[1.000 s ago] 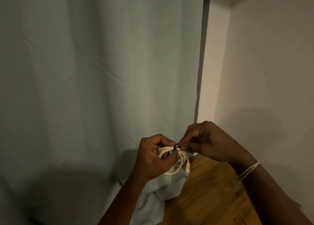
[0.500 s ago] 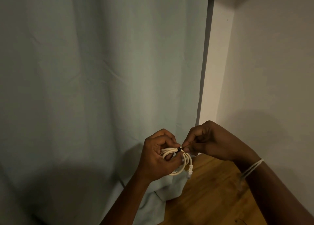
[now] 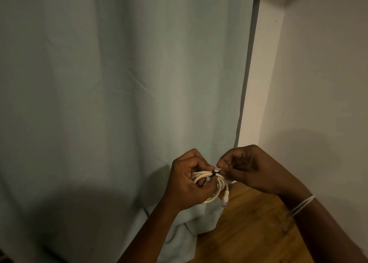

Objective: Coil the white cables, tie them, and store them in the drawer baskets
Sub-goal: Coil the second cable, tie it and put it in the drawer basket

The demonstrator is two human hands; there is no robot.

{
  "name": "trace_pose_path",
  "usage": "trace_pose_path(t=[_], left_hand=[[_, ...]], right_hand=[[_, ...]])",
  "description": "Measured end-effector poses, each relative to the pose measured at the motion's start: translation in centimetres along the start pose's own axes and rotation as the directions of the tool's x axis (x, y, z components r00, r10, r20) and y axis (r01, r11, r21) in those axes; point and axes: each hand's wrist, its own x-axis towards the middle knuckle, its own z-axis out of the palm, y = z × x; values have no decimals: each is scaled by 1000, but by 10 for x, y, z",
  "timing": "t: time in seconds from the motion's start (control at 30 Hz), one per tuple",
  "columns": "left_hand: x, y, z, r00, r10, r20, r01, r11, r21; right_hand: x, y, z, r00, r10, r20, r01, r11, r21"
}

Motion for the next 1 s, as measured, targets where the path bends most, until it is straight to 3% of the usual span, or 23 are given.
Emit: trace_pose_path(t=[0.23,0.4,0.67,1.0], left_hand=[[-1,-3,-1,999,-41,11,40,999,33],[-6,0,-1,980,-196,36,197,980,-17],[-3,1,1,985,-173,28,172,985,13],[-2,-1,3,983,-183,-6,183,982,55]], right_hand=[[1,-1,8,998,-53,-16,51,994,-101],[1,-1,11,997,-72,-28,68,991,-117],[2,1,19,993,-76,-90,62,987,-149],[-2,0,3,993,-114,-14,110,979,-173]])
